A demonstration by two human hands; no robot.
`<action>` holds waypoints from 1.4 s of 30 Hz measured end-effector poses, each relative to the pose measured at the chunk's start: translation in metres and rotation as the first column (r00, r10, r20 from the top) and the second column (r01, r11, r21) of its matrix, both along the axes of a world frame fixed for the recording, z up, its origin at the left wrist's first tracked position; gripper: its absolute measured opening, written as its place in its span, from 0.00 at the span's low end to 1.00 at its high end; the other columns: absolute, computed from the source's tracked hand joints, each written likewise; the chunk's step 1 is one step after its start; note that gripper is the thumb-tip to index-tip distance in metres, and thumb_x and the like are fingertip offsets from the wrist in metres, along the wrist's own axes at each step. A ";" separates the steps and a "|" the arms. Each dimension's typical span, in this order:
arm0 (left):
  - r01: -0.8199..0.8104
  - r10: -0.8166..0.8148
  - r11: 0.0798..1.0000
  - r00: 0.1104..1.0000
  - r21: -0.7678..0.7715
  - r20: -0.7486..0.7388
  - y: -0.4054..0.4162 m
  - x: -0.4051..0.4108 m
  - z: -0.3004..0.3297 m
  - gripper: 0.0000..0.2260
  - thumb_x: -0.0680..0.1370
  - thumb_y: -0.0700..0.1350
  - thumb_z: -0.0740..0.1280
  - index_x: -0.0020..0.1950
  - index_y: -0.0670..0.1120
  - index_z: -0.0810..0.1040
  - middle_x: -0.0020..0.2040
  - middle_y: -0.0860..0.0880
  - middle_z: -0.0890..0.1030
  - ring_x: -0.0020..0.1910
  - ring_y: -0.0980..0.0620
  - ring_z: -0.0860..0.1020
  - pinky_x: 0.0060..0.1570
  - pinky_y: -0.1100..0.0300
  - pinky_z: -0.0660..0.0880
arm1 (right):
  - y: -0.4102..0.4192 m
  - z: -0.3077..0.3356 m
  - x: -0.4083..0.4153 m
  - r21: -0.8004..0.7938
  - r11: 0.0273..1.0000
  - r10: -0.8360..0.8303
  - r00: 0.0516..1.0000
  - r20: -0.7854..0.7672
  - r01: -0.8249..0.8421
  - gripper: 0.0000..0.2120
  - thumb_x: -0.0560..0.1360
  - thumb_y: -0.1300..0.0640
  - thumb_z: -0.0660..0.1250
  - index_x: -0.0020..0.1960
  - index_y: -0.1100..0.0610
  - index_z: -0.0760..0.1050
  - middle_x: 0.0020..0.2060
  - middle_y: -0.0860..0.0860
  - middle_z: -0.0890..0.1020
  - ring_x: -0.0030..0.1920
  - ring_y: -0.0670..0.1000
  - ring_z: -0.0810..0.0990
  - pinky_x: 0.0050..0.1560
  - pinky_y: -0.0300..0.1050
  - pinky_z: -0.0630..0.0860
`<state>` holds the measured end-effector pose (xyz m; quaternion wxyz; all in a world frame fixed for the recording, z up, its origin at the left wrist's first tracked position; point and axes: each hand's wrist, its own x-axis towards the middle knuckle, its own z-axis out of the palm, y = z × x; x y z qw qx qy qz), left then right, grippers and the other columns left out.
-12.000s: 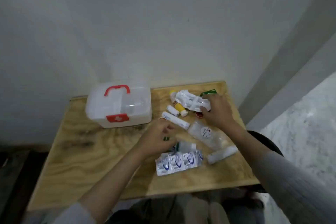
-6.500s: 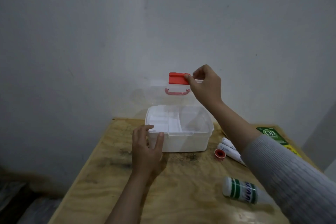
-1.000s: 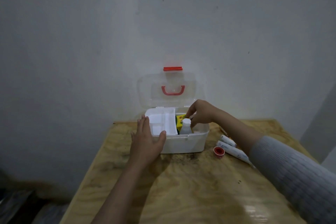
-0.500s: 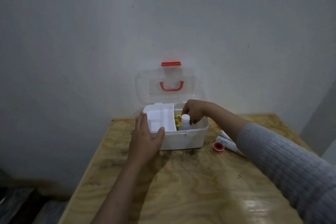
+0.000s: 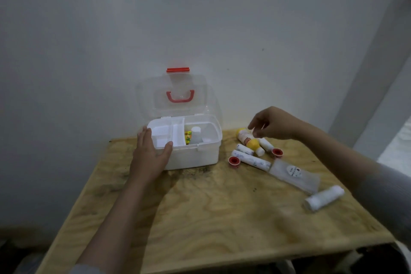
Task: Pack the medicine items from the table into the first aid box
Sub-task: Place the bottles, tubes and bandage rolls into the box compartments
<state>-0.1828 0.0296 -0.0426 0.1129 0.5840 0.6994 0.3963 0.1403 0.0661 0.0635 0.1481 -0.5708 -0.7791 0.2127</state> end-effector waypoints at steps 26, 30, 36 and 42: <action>-0.002 0.001 1.000 0.999 0.026 0.043 -0.001 0.001 0.002 0.30 0.76 0.54 0.65 0.74 0.44 0.62 0.77 0.44 0.59 0.75 0.45 0.60 0.72 0.47 0.61 | -0.077 -0.045 0.105 0.154 0.959 -0.250 0.966 0.070 0.237 0.10 0.63 0.50 0.76 0.42 0.46 0.79 0.48 0.50 0.79 0.48 0.50 0.77 0.50 0.51 0.77; -0.005 0.004 1.000 0.999 0.028 0.044 -0.001 0.003 0.004 0.28 0.76 0.53 0.66 0.73 0.45 0.64 0.77 0.45 0.58 0.76 0.47 0.58 0.72 0.49 0.59 | -0.068 -0.001 0.083 0.259 0.951 -0.164 0.985 -0.051 0.172 0.11 0.63 0.50 0.76 0.44 0.49 0.81 0.46 0.52 0.81 0.47 0.51 0.79 0.48 0.52 0.79; 0.004 -0.005 1.000 0.999 0.024 0.035 -0.003 0.003 0.005 0.25 0.76 0.53 0.66 0.71 0.47 0.67 0.77 0.45 0.58 0.75 0.45 0.59 0.71 0.49 0.61 | -0.031 0.039 0.022 0.319 0.945 -0.007 0.978 -0.209 0.075 0.11 0.64 0.56 0.76 0.46 0.53 0.82 0.49 0.53 0.82 0.50 0.51 0.80 0.53 0.54 0.80; -0.019 0.019 1.000 1.000 0.015 0.016 -0.004 0.004 0.006 0.20 0.76 0.55 0.65 0.65 0.48 0.74 0.77 0.47 0.59 0.74 0.45 0.61 0.68 0.48 0.65 | 0.023 0.029 -0.051 0.293 0.956 0.052 0.996 -0.070 -0.029 0.13 0.64 0.56 0.76 0.48 0.56 0.83 0.52 0.55 0.80 0.52 0.54 0.77 0.53 0.51 0.78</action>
